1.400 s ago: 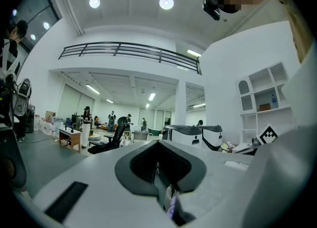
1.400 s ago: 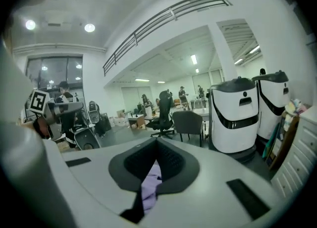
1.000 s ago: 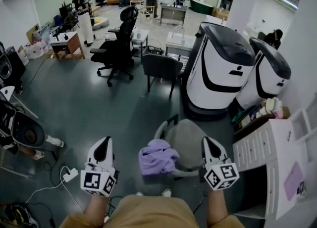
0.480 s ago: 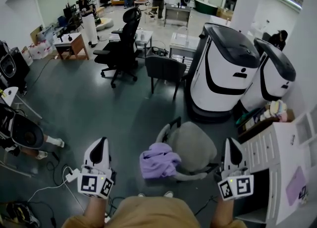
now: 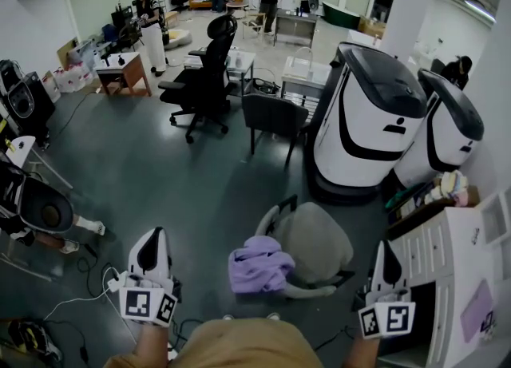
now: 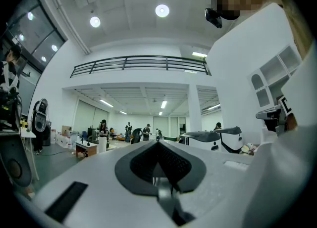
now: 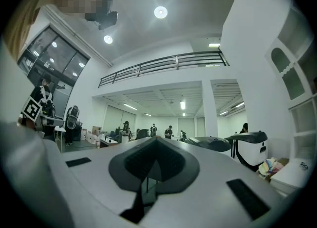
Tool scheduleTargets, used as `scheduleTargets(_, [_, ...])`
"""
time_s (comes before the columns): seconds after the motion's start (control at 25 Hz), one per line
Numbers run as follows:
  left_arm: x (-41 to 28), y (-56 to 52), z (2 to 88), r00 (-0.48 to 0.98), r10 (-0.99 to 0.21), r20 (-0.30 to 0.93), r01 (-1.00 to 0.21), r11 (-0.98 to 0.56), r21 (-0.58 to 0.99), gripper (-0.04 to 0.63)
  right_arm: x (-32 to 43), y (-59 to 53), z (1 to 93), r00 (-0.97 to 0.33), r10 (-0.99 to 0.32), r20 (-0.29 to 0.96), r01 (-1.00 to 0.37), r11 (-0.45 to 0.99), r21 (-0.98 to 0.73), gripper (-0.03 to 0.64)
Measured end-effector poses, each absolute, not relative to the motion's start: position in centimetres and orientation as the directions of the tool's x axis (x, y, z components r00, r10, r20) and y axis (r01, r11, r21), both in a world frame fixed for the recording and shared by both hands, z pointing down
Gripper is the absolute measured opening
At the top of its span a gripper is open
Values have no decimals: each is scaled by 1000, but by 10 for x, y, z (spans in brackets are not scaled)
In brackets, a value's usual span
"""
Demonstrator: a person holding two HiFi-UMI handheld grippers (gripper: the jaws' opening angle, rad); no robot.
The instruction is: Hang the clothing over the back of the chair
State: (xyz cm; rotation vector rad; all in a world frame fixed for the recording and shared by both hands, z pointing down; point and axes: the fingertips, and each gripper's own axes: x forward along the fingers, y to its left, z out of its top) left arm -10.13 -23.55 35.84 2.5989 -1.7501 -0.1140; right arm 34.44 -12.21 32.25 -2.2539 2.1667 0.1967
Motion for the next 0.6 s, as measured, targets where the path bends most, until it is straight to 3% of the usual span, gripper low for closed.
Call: scheduleTargets(0.6, [-117, -235, 365, 370, -928, -45, -927, -372, 55, 3, 309, -137, 321, -7, -995, -96, -994, -4, 106, 3])
